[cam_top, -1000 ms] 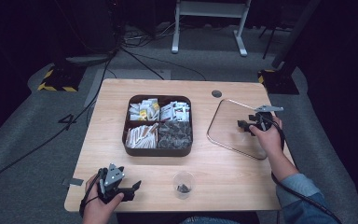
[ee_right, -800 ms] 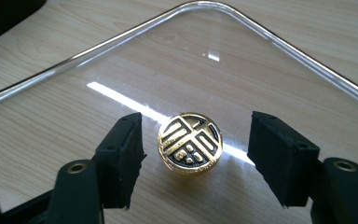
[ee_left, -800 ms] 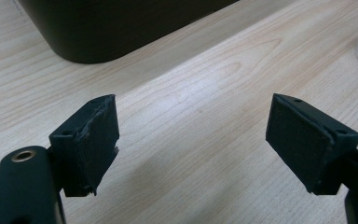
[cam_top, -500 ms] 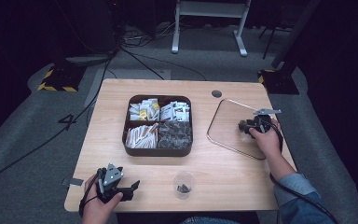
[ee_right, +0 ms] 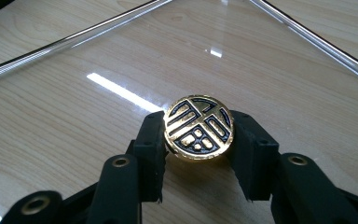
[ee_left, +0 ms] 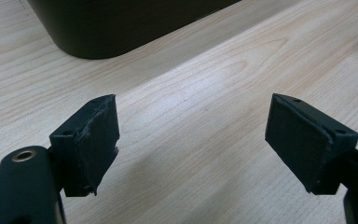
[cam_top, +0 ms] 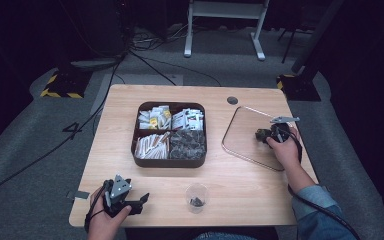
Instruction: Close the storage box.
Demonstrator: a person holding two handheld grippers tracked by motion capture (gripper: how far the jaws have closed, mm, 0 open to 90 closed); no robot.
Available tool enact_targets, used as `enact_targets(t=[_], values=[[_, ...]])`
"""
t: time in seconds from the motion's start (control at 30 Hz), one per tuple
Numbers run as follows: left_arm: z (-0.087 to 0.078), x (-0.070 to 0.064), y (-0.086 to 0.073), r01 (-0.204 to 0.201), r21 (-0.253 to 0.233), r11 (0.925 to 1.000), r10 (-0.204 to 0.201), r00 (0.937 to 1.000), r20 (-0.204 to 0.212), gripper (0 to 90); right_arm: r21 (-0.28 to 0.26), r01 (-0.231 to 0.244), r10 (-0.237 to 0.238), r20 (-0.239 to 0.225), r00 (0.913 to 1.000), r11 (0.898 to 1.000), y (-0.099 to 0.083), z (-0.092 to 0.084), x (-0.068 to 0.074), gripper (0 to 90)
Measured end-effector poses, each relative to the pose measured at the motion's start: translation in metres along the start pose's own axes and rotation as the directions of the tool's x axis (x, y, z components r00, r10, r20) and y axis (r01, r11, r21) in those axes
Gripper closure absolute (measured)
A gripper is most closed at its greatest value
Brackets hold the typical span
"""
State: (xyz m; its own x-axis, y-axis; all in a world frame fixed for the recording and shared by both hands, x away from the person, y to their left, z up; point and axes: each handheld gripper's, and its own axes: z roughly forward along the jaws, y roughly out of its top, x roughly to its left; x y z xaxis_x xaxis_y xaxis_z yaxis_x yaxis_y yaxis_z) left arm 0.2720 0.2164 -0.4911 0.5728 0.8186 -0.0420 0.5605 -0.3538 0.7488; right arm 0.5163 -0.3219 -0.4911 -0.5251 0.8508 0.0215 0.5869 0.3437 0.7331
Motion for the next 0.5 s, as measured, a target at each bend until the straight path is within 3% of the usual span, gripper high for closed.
enact_targets(t=[0.5], values=[[0.006,0.001,0.006,-0.015,0.007,0.9999,0.015,0.9999,-0.005,17.9,-0.014,0.009,-0.009,-0.01,0.9999,1.0,0.006,-0.019,0.002,58.7]])
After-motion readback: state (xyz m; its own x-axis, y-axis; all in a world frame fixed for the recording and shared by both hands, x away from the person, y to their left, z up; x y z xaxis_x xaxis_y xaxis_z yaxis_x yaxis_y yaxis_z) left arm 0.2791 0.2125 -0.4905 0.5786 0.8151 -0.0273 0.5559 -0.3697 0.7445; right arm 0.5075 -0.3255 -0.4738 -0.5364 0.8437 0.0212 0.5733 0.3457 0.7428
